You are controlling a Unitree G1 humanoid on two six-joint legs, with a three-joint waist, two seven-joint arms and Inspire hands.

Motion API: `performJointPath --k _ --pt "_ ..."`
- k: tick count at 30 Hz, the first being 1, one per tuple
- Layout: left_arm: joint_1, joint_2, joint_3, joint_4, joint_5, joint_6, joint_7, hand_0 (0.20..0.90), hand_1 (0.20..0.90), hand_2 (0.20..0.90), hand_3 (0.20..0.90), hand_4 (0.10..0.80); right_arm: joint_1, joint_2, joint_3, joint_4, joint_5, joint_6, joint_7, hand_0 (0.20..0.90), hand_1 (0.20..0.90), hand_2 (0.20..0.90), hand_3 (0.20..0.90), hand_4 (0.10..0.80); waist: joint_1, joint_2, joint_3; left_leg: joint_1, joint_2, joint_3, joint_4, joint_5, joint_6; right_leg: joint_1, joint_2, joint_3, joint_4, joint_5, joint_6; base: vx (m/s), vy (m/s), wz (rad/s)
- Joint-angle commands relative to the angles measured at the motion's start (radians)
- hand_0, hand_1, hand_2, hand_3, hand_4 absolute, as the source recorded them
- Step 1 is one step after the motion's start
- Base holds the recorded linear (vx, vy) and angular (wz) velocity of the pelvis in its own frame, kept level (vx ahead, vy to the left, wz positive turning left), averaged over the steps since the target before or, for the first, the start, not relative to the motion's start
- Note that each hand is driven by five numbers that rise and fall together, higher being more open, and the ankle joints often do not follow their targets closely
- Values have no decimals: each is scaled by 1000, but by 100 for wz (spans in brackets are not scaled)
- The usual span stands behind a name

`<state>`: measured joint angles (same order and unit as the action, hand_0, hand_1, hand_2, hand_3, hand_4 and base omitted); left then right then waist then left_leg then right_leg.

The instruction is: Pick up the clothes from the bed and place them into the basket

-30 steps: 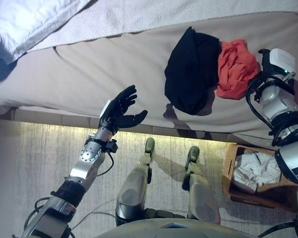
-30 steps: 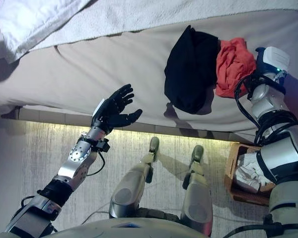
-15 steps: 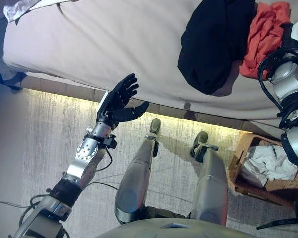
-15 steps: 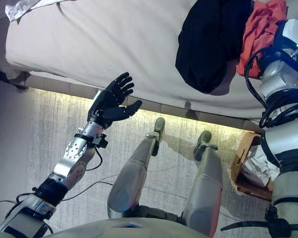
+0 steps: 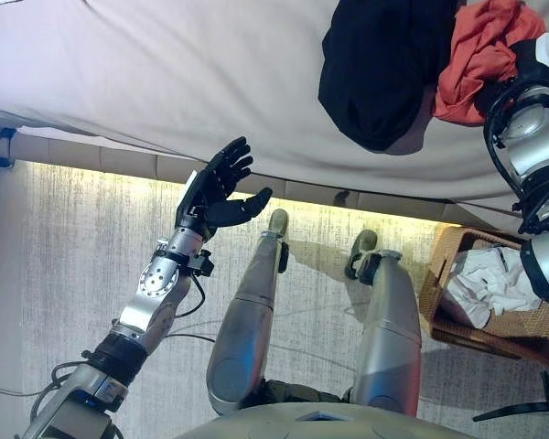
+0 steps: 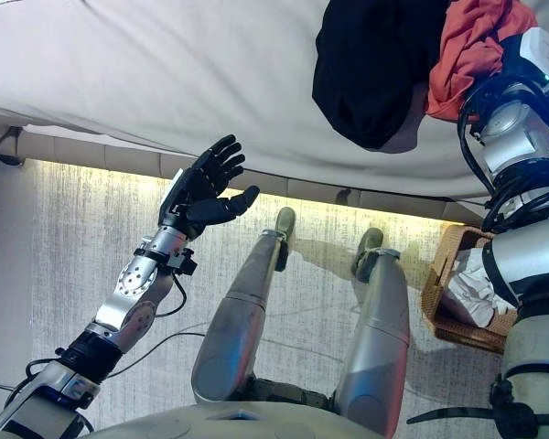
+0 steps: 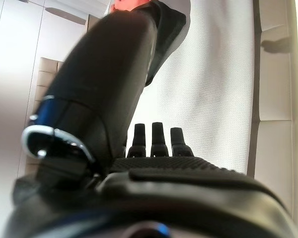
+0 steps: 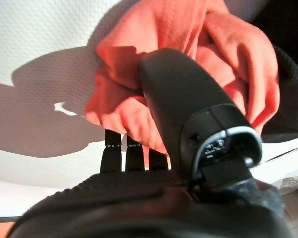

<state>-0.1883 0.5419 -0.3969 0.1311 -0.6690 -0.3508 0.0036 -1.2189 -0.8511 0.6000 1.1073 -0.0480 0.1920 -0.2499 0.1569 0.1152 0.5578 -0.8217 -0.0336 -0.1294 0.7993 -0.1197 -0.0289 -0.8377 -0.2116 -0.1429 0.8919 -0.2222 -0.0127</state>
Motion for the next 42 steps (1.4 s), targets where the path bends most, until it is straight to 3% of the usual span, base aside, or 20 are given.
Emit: performJointPath --k 1,2,10,14,19,23,29,36,42 --pt "28 31 55 -150 -20 -111 -19 900 900 900 900 800 -15 -84 -18 -12 0 -54 -51 300 300 300 200 100 12 -14 -38 93 -38 73 120 -152 68 166 82 -41 -43 -48 -45 -63 43 -4" --pt "23 31 60 -149 -22 -110 -23 900 900 900 900 800 -13 -89 -33 -16 -9 -59 -58 300 300 300 200 100 9 -20 -38 101 -36 76 98 -117 67 179 80 -49 -70 -24 -55 -63 48 -4" --pt "28 19 64 -123 -21 -109 -51 900 900 900 900 800 91 -123 -120 -66 -4 -112 -80 300 300 300 200 100 -19 -66 -55 347 7 110 -67 -82 51 416 86 -42 -248 6 -51 15 71 -13" --pt "35 7 61 -103 1 -90 -50 900 900 900 900 800 198 -129 -178 -152 -6 -118 -104 300 300 300 200 100 -49 -100 -120 465 40 150 -194 -62 42 524 94 -31 -403 50 -35 68 83 -22" --pt "56 -15 74 -71 23 -52 -47 900 900 900 900 800 431 -120 -303 -334 -19 -131 -104 300 300 300 200 100 -116 -134 -219 633 73 204 -386 -47 35 658 109 28 -580 108 2 131 90 -33" --pt "67 -40 100 -36 40 -19 -64 900 900 900 900 800 703 -63 -467 -496 -45 -127 -113 300 300 300 200 100 -186 -155 -299 771 73 242 -577 -34 35 747 124 108 -722 175 51 131 60 -30" --pt "70 -69 112 -6 75 -32 -77 900 900 900 900 800 963 24 -621 -600 -69 -156 -141 300 300 300 200 100 -248 -158 -354 862 79 265 -743 13 40 777 142 190 -813 239 91 6 48 -25" --pt "59 -91 128 55 109 -27 -72 900 900 900 900 800 1102 77 -725 -604 -67 -176 -136 300 300 300 200 100 -306 -167 -389 921 80 309 -819 21 48 781 160 242 -879 292 117 -42 23 -36" --pt "63 -101 133 69 131 -4 -54 900 900 900 900 800 1163 93 -754 -584 -83 -170 -130 300 300 300 200 100 -335 -177 -403 940 81 346 -811 1 52 789 173 269 -909 308 119 -1 -7 -29"
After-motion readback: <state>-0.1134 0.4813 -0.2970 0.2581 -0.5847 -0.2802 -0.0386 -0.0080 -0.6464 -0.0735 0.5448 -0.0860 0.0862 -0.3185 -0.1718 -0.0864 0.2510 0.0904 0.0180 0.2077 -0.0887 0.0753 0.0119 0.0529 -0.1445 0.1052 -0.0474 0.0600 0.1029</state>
